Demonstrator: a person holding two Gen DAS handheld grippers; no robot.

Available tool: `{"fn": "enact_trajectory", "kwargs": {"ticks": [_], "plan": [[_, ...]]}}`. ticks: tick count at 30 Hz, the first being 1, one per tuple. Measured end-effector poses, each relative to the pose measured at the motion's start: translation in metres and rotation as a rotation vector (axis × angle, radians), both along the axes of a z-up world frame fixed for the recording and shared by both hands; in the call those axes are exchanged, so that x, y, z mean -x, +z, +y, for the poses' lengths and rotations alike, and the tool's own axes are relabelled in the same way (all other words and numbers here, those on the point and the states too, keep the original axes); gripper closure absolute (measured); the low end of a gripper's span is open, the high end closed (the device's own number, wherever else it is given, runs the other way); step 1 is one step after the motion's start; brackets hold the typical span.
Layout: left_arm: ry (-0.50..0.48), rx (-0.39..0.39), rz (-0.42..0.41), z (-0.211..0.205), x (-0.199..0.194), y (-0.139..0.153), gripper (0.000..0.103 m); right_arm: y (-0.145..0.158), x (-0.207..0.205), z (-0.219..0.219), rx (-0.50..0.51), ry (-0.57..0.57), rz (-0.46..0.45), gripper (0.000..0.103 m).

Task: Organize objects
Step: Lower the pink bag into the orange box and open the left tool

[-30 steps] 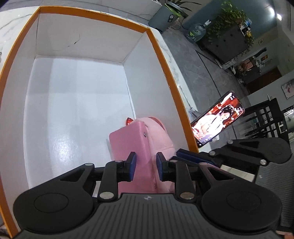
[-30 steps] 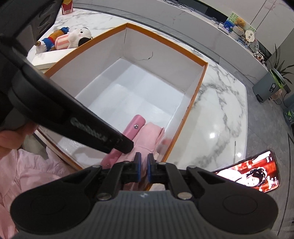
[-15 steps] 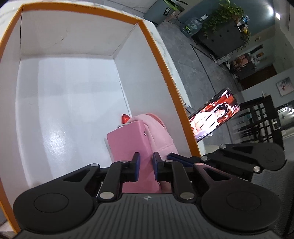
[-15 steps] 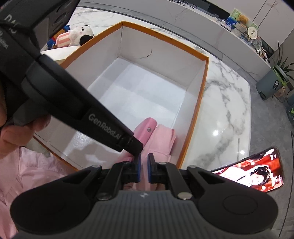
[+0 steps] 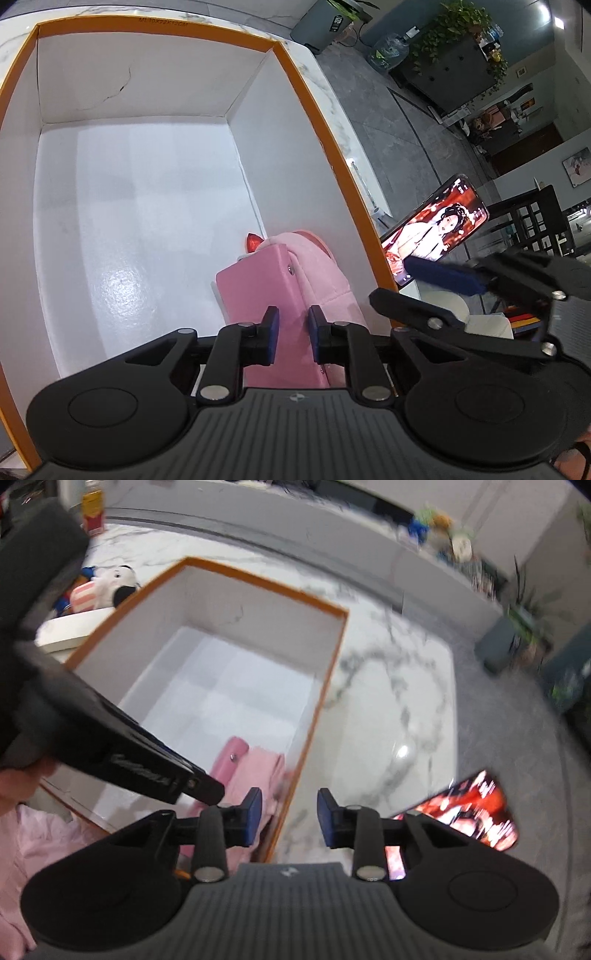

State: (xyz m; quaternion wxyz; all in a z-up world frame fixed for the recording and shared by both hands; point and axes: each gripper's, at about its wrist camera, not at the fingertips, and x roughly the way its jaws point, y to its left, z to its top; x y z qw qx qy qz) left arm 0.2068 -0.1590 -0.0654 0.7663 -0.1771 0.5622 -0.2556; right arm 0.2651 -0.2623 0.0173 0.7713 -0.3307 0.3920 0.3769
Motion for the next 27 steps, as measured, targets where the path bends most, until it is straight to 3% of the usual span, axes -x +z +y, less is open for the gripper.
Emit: {"fn": "enact_trajectory", "kwargs": {"ticks": [3,9,24,27], "plan": [[0.003,0.005,-0.003,0.001,0.0,0.0,0.083,-0.008,-0.008,-0.007,-0.017,-0.044,0.072,0.097],[-0.027,-0.069,-0.035,0.004,-0.003,0.008,0.085,-0.009,0.002,-0.006,-0.07,-0.07,0.14,0.096],[0.016,0.001,-0.034,0.02,0.002,0.01,0.082,-0.009,0.015,0.001,-0.068,-0.049,0.096,0.093],[0.017,-0.027,-0.047,0.019,0.002,0.012,0.08,-0.004,0.019,0.001,-0.074,-0.033,0.057,0.088]]}}
